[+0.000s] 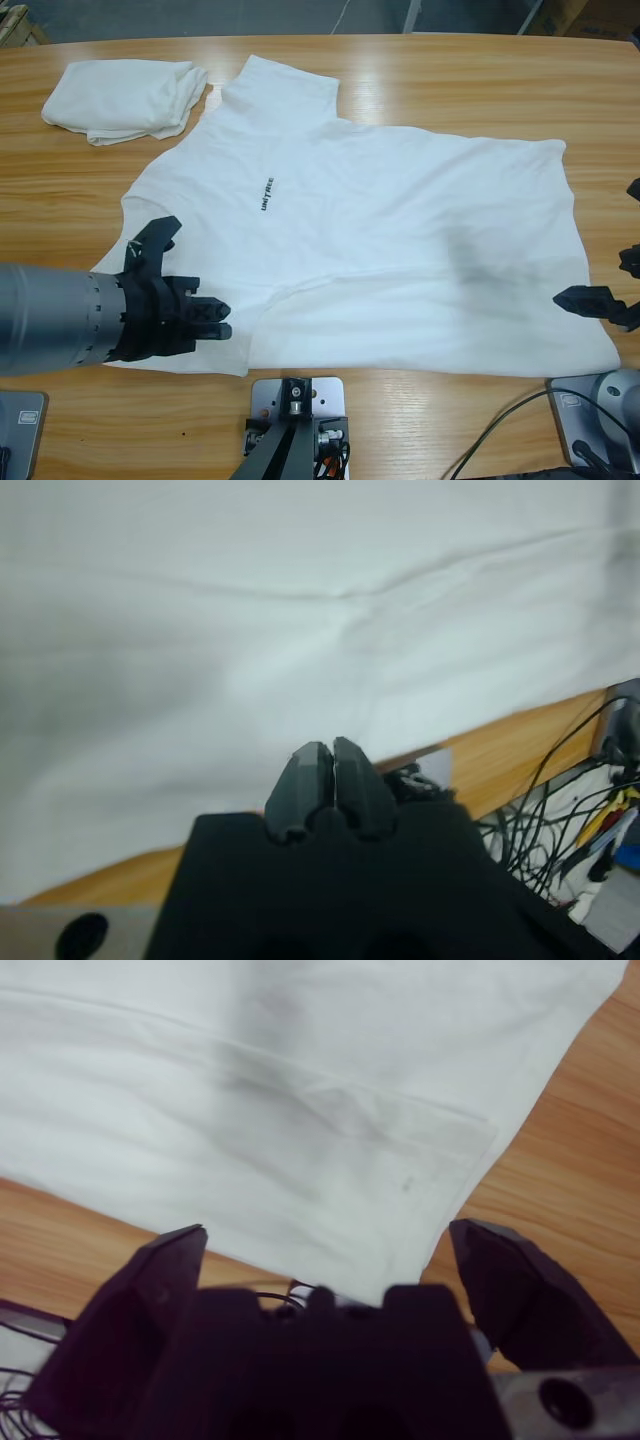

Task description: Fold clothes

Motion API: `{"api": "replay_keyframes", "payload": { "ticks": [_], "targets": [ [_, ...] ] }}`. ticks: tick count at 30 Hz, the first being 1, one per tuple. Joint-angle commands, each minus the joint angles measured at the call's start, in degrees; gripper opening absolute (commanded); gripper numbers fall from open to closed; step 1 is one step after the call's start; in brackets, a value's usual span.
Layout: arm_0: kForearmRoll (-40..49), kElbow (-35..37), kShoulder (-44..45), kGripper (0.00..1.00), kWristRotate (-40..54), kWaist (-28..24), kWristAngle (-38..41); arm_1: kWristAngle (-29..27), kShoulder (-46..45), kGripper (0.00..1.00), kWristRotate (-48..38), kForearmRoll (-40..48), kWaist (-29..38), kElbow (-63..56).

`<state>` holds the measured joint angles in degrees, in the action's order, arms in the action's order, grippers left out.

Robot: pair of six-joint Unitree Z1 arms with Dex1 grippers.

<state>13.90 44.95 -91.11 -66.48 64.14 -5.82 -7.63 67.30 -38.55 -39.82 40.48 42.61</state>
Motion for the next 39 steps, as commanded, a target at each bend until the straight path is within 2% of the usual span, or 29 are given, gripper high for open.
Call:
{"api": "replay_keyframes", "payload": {
  "ticks": [1,15,32,34,37,39],
  "targets": [
    [-12.33,-4.42,-6.18,0.000,-2.12,-1.23,4.30,0.86,0.29,0.977,-0.48,0.39,0.58,-1.74],
    [-13.81,-5.54,-11.39,0.000,-3.65,-1.07,5.53,0.86,0.38,0.977,-0.55,0.73,0.58,-2.00],
    [-23.21,-5.53,-21.39,0.000,-9.52,-0.51,9.72,0.92,0.29,0.977,-0.56,0.62,0.56,-2.00],
    [-24.71,-6.16,-19.18,0.000,-9.45,-0.51,9.03,0.95,0.26,0.977,-0.56,0.53,0.56,-2.00],
    [-24.37,-6.02,-10.23,0.000,-7.24,-1.09,6.80,0.86,-0.29,0.977,-0.56,0.53,0.56,-2.00],
    [-19.80,-5.16,-3.39,0.000,-4.32,-2.79,6.73,0.93,-0.78,0.977,-0.56,0.53,0.56,-2.00]
  ]
}}
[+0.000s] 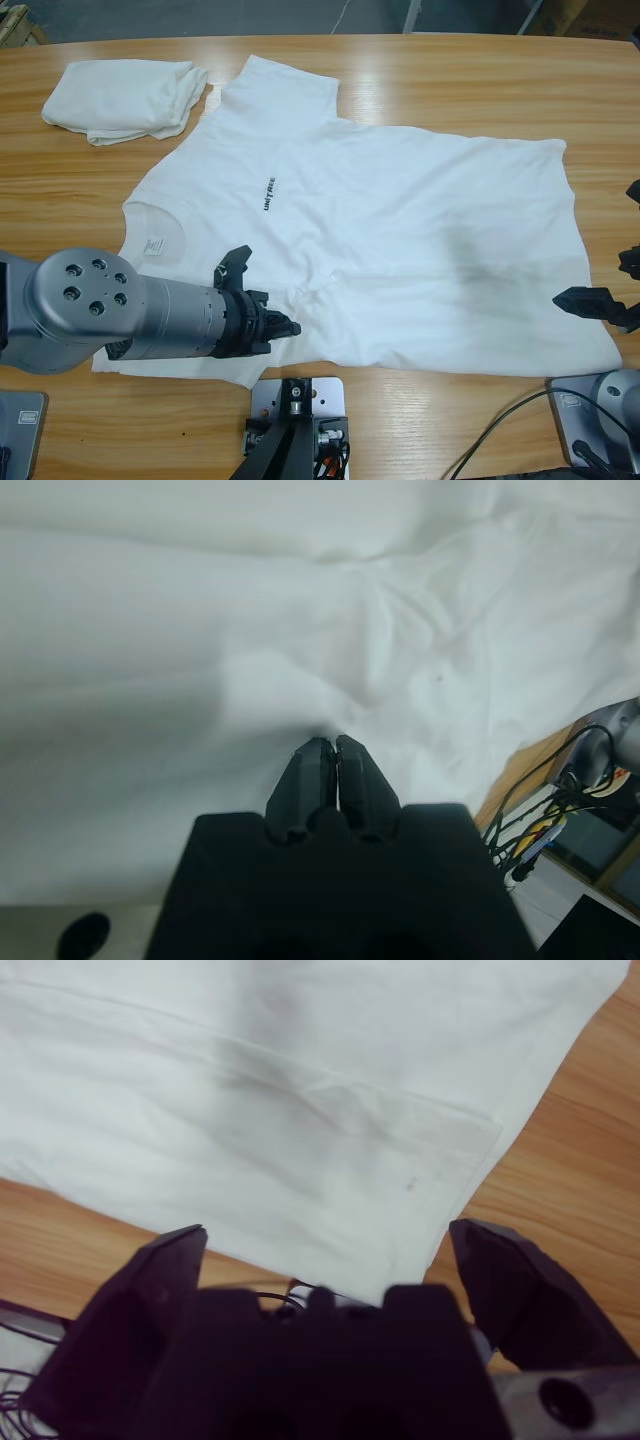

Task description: Fold clothes

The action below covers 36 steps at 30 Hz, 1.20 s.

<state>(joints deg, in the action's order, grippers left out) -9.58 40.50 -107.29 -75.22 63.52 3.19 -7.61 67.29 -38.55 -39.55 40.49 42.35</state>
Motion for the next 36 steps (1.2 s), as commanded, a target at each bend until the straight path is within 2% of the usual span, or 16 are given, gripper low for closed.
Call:
{"api": "replay_keyframes", "payload": {
  "ticks": [1,3,5,19,21,25,26,27,29,30,33,36],
  "targets": [
    [8.40,0.05,15.80,0.000,5.43,-3.07,-2.77,0.91,-0.84,0.977,-0.56,0.27,0.55,-1.74],
    [16.82,0.05,20.86,0.000,7.31,-5.09,-4.20,0.86,-0.89,0.977,-0.56,0.28,0.55,-1.74],
    [21.39,-1.60,22.81,0.000,9.34,-6.44,-4.99,0.84,-0.86,0.977,-0.56,0.37,0.55,-1.74],
    [21.18,-8.02,12.07,0.000,9.37,-6.48,-6.10,1.85,-0.02,0.977,-0.56,0.09,0.55,-1.92],
    [21.24,-8.14,10.52,0.000,9.23,-6.48,-6.36,1.90,2.44,0.975,-2.09,-0.28,0.55,-1.92],
    [21.20,-7.98,9.33,0.000,9.12,-6.48,-6.45,2.80,13.04,0.973,-9.19,-0.49,0.55,-2.71],
    [21.22,-7.98,9.49,0.000,9.14,-6.48,-6.45,2.53,14.24,0.924,-10.07,-0.23,0.57,-2.71],
    [21.27,-7.97,9.61,0.000,9.21,-6.48,-6.45,2.51,14.89,0.757,-10.95,0.23,0.55,-2.71],
    [21.27,-7.98,9.79,0.000,9.25,-6.48,-6.43,2.46,16.70,0.202,-11.84,0.76,0.59,-2.62],
    [21.27,-7.98,9.80,0.000,9.21,-6.48,-6.36,2.16,17.02,0.009,-12.69,0.74,0.78,-2.62],
    [21.27,-7.95,10.24,0.000,9.21,-6.48,-6.27,1.88,17.03,0.000,-12.70,0.02,1.11,-2.60],
    [21.27,-7.65,10.70,0.000,9.28,-6.48,-6.27,5.96,17.18,0.000,-14.51,-0.96,1.94,-2.99]
  ]
}}
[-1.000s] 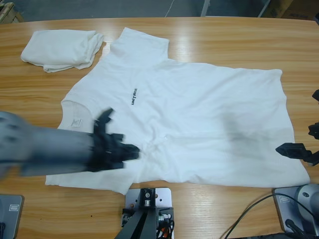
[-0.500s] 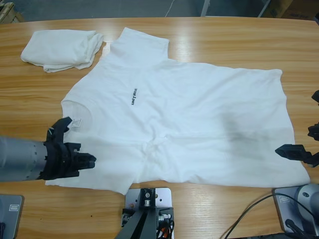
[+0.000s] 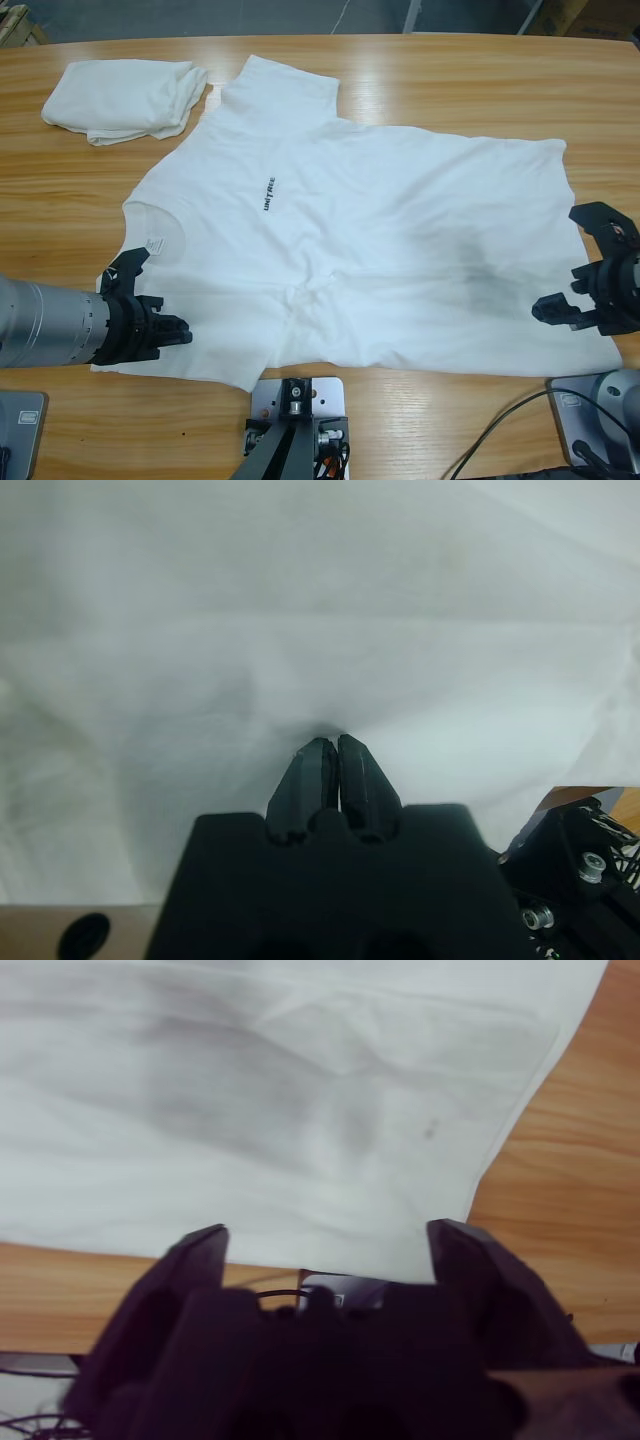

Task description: Fold clothes

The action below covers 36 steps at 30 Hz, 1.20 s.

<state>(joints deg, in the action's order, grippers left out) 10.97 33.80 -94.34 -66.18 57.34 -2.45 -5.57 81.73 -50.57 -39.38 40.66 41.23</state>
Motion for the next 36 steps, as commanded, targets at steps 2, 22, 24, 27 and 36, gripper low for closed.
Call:
{"api": "replay_keyframes", "payload": {
  "ticks": [2,22,24,27,36],
  "targets": [
    [0.72,-0.79,-2.39,0.000,0.26,-0.29,-0.63,4.06,3.20,0.000,-7.16,-0.56,6.39,-3.33],
    [5.55,-2.60,-3.78,0.000,0.14,1.11,0.65,4.52,22.95,0.000,-14.42,5.09,16.18,-5.65],
    [6.36,-3.32,-4.13,0.000,0.02,1.11,0.69,4.20,25.39,0.000,-14.39,2.57,17.29,-4.56],
    [6.43,-4.18,-4.13,0.000,0.07,1.13,0.69,3.74,26.41,0.000,-14.47,0.85,17.78,-3.73],
    [6.78,-3.20,-1.26,0.000,-0.02,1.20,0.69,-0.37,19.69,0.870,-15.02,-7.43,17.78,0.72]
  ]
}}
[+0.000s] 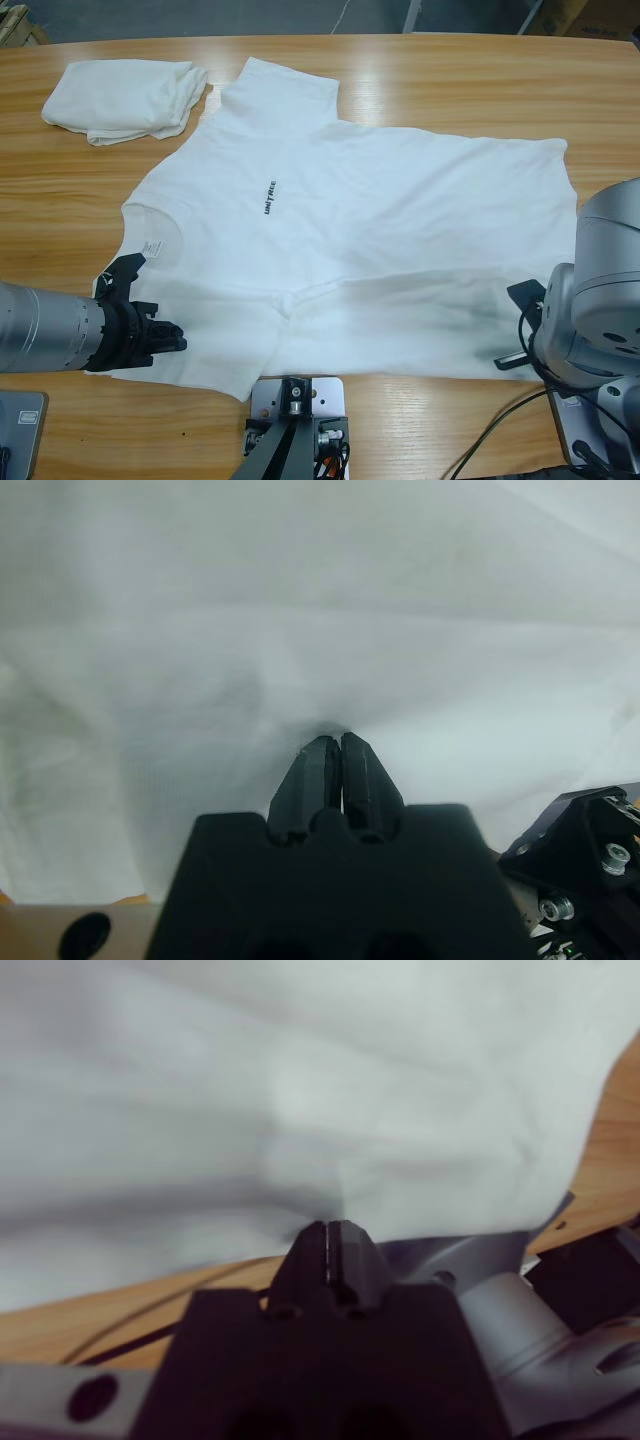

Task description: Fold clothes

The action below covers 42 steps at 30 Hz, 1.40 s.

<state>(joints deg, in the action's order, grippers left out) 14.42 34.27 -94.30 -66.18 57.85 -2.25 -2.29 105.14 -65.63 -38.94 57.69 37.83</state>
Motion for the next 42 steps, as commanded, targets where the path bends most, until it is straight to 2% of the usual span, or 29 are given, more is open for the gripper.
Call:
{"api": "replay_keyframes", "payload": {
  "ticks": [1,2,9,14,15,16,17,18,19,21,23,27,32,35,37,42],
  "targets": [
    [4.00,-3.54,-0.39,0.000,-0.09,0.69,0.53,-4.44,-4.63,0.972,0.05,-9.42,0.76,5.34],
    [4.90,-3.37,0.54,0.000,-0.21,0.69,0.58,-5.04,-5.36,0.997,0.12,-10.84,0.76,6.73],
    [11.46,0.99,11.26,0.000,-1.49,0.69,-0.98,-11.74,-12.36,1.000,5.52,-17.78,-0.07,18.59],
    [13.13,6.58,14.34,0.000,-1.34,-2.12,-3.16,-12.02,-13.64,1.000,16.55,-18.66,-8.73,26.36],
    [12.95,7.65,14.71,0.043,-0.26,-3.58,-4.44,-13.16,-13.40,1.000,19.42,-18.56,-10.53,27.30],
    [12.40,9.06,14.86,0.523,3.48,-6.11,-5.32,-14.58,-13.38,1.000,22.34,-18.15,-12.39,28.21],
    [11.17,10.63,14.85,0.917,8.07,-9.70,-5.48,-14.85,-13.43,1.000,24.41,-18.03,-15.13,29.21],
    [9.77,12.58,14.65,0.968,11.97,-13.90,-5.06,-14.69,-13.80,1.000,26.01,-18.03,-18.30,30.25],
    [8.06,15.76,13.67,0.968,16.75,-19.63,-2.18,-13.85,-14.31,1.000,28.14,-18.10,-21.64,31.76],
    [8.15,23.86,9.41,0.951,24.13,-27.24,4.40,-8.82,-14.86,1.000,32.64,-18.93,-29.42,36.17],
    [11.19,34.58,2.96,0.832,29.57,-31.92,9.62,-4.65,-14.77,1.000,36.12,-19.22,-34.57,39.20],
    [15.23,49.33,-7.88,0.821,39.27,-34.96,12.13,4.77,-12.48,1.000,44.20,-17.40,-44.89,40.90],
    [24.23,66.38,-21.38,0.827,43.15,-38.60,15.93,12.71,-8.19,1.000,50.41,-16.69,-55.33,45.65],
    [35.45,82.87,-30.31,0.932,45.70,-40.62,16.14,17.23,-5.75,1.000,53.54,-16.60,-58.90,49.25],
    [42.53,93.77,-35.32,0.964,46.62,-42.39,16.14,18.16,-4.50,1.000,53.82,-16.68,-60.98,51.87],
    [57.25,121.40,-48.59,0.965,47.30,-46.77,16.63,18.39,0.61,1.000,53.77,-17.48,-65.53,55.37]
  ]
}}
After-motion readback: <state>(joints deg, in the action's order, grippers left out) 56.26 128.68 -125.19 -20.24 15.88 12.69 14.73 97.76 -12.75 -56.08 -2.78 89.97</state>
